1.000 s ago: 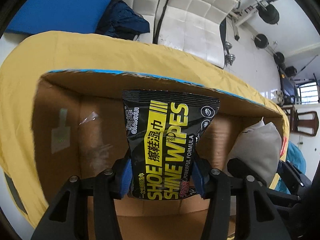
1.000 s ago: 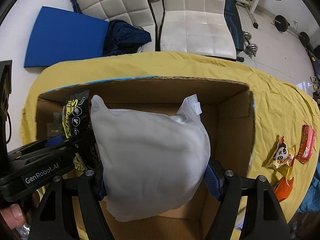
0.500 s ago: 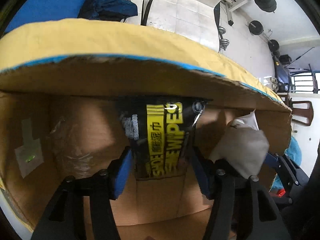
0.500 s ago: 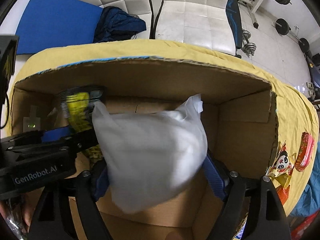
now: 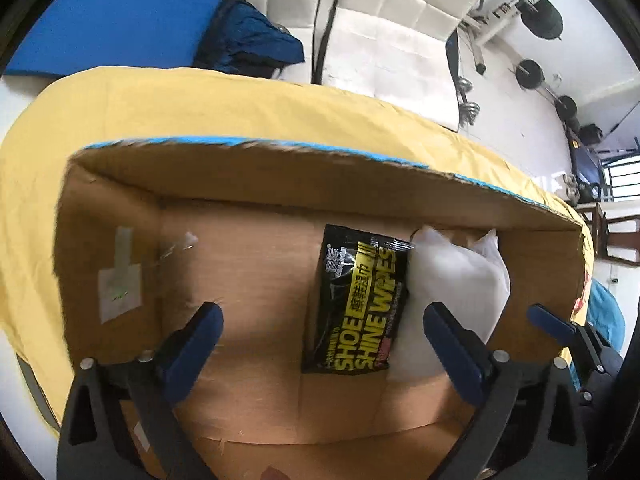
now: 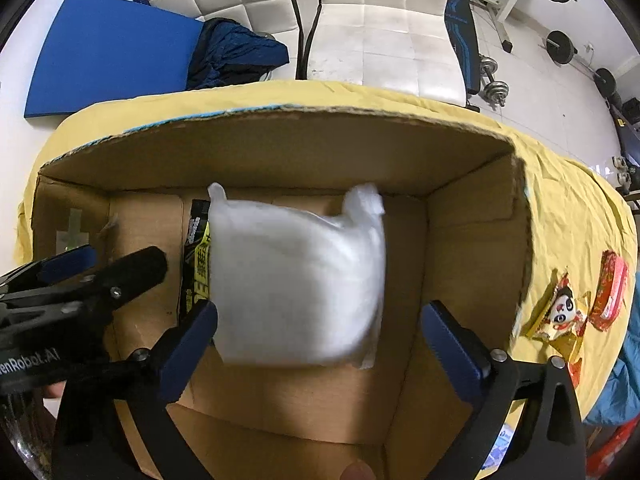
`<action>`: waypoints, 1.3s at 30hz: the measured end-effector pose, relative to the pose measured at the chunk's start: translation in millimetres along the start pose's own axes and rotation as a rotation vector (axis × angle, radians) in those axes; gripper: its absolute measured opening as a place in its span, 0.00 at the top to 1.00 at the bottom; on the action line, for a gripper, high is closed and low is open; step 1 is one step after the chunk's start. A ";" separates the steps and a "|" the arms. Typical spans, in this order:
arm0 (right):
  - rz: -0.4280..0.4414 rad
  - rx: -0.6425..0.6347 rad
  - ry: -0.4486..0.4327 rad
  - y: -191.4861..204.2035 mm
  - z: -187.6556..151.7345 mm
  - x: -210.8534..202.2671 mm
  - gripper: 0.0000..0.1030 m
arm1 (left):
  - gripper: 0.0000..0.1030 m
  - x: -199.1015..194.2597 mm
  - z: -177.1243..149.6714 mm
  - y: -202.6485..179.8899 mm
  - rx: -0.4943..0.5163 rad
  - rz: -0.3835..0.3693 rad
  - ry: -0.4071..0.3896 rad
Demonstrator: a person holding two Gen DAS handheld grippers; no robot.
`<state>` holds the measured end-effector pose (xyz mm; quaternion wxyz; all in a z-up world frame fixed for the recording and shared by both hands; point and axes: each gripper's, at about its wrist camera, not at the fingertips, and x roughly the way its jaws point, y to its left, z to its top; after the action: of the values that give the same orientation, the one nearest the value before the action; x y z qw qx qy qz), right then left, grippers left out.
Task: Organize soft objects
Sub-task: 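Open both tools to drop the pouch and white bag into the box, then grasp the yellow panda bag with the left tool while the right tool grasps the red packet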
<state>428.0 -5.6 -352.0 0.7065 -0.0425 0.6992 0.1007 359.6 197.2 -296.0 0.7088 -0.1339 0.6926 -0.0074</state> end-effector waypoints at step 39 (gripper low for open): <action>0.115 0.067 -0.240 -32.0 -151.5 -146.6 0.00 | 0.00 -133.2 -136.5 -36.3 0.100 0.064 -0.353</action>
<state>285.8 -79.4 -211.3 0.7791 0.0337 0.6140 0.1223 226.2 163.7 -158.9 0.8248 -0.0757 0.5603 0.0046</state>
